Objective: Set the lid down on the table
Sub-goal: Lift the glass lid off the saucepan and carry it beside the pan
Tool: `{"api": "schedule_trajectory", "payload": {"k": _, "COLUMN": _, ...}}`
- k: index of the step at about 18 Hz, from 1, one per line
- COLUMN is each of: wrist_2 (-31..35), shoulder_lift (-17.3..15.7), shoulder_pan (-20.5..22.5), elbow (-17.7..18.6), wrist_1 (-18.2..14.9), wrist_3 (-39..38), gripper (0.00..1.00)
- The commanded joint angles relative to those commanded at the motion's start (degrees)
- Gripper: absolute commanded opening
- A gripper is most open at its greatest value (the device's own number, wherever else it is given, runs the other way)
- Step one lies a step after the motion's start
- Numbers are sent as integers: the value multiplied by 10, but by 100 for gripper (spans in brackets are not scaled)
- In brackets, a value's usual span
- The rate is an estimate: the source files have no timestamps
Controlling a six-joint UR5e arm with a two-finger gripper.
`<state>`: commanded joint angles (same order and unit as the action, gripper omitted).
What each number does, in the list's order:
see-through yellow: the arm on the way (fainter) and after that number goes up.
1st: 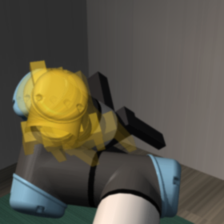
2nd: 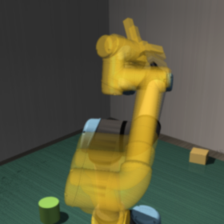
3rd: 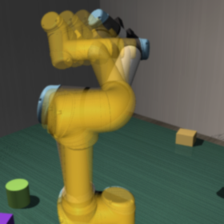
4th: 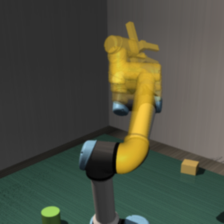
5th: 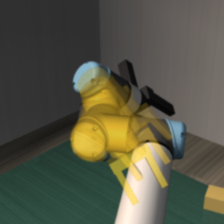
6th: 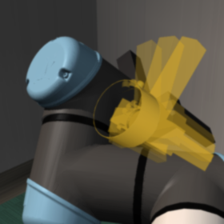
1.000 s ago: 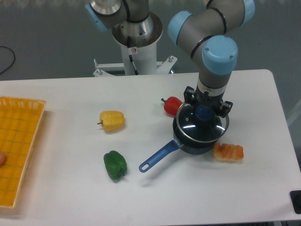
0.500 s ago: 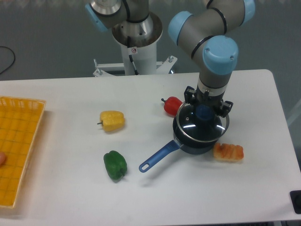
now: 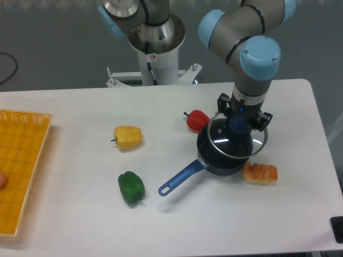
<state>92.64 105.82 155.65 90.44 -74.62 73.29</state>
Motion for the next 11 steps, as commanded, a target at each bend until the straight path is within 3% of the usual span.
{"api": "schedule_trajectory", "payload": {"k": 11, "wrist_2": 27, "shoulder_lift": 6, "shoulder_pan": 47, "elbow": 1, "wrist_1": -4, "wrist_3": 163, "gripper": 64}}
